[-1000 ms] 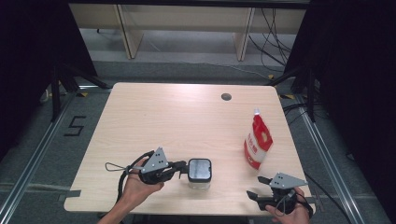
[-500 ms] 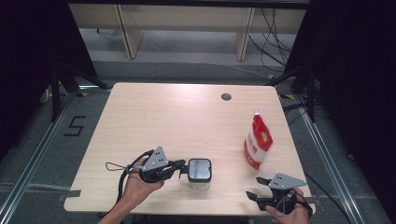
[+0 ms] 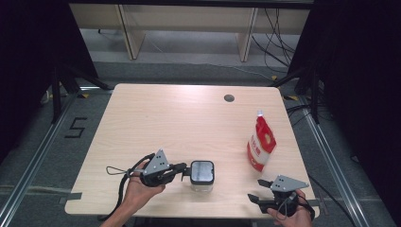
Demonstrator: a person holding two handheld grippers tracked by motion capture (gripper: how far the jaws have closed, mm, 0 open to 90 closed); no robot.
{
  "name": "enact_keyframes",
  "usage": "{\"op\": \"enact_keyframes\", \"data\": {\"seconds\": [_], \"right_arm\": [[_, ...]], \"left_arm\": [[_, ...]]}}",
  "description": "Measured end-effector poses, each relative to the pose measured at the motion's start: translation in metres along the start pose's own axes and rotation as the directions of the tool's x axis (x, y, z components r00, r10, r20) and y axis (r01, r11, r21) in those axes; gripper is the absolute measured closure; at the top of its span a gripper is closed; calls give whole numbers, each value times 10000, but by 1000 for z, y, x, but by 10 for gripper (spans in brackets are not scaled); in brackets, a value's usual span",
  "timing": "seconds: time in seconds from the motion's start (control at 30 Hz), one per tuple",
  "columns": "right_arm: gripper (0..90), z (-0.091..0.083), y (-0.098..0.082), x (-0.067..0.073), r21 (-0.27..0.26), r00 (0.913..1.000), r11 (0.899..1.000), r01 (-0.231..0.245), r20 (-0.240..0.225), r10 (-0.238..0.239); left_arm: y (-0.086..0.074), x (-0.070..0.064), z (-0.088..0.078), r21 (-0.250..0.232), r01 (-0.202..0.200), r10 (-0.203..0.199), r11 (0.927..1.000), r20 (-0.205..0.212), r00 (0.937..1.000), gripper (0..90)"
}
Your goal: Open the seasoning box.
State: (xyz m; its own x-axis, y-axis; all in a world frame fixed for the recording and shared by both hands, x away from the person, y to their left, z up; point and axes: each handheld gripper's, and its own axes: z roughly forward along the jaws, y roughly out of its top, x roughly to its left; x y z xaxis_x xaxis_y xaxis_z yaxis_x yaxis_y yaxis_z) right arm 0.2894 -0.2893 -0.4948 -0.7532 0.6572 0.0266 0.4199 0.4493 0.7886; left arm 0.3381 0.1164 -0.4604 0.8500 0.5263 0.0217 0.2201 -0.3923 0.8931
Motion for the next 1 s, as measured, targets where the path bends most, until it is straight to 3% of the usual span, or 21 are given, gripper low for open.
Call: {"op": "enact_keyframes", "data": {"seconds": [0.13,0.17,0.2,0.27,0.5,0.57,0.63,0.77,0.8,0.83,0.87,0.93,0.97,1.0], "right_arm": [[370,0,1,3,-85,9996,9997,-231,-161,230],[375,0,2,2,-174,9998,9998,-39,-176,36],[378,-1,2,5,-141,9992,9994,-322,-226,319],[389,0,3,4,-302,9997,9995,51,-225,-57],[395,3,6,7,-189,9989,9998,92,-463,-101],[397,5,7,7,-283,9989,9995,139,-434,-151],[400,4,7,9,-158,9987,9998,-94,-503,86],[401,6,9,9,-314,9980,9992,261,-562,-278],[403,7,9,9,-299,9983,9993,234,-532,-250],[404,6,9,13,-134,9980,9997,-189,-608,181],[405,6,10,10,-283,9985,9995,142,-524,-156],[412,8,12,11,-470,9975,9987,216,-664,-247],[421,7,13,14,-438,9979,9990,-49,-648,20],[430,7,15,13,-548,9978,9982,235,-611,-268]], "left_arm": [[-1,1,1,41,-132,132,9999,28,9999,881],[-2,0,1,75,-39,39,10000,-51,10000,881],[-2,1,1,61,-154,154,9999,-21,9999,880],[-2,1,1,49,-112,112,9999,-33,9999,880],[-1,-1,1,-401,245,-239,9989,157,9996,882],[0,-2,1,-452,183,-172,9988,250,9995,883],[1,-2,2,-418,-28,40,9991,282,9996,883],[0,-2,2,-433,117,-105,9990,282,9995,883],[0,-2,2,-421,125,-114,9990,261,9996,883],[0,-3,2,-421,155,-144,9990,255,9996,884],[-1,-3,2,-431,240,-229,9988,237,9995,883],[-1,-3,2,-429,233,-223,9988,250,9994,883],[-1,-3,2,-425,206,-195,9989,243,9995,883],[-1,-2,1,-429,231,-221,9988,247,9995,883]]}}
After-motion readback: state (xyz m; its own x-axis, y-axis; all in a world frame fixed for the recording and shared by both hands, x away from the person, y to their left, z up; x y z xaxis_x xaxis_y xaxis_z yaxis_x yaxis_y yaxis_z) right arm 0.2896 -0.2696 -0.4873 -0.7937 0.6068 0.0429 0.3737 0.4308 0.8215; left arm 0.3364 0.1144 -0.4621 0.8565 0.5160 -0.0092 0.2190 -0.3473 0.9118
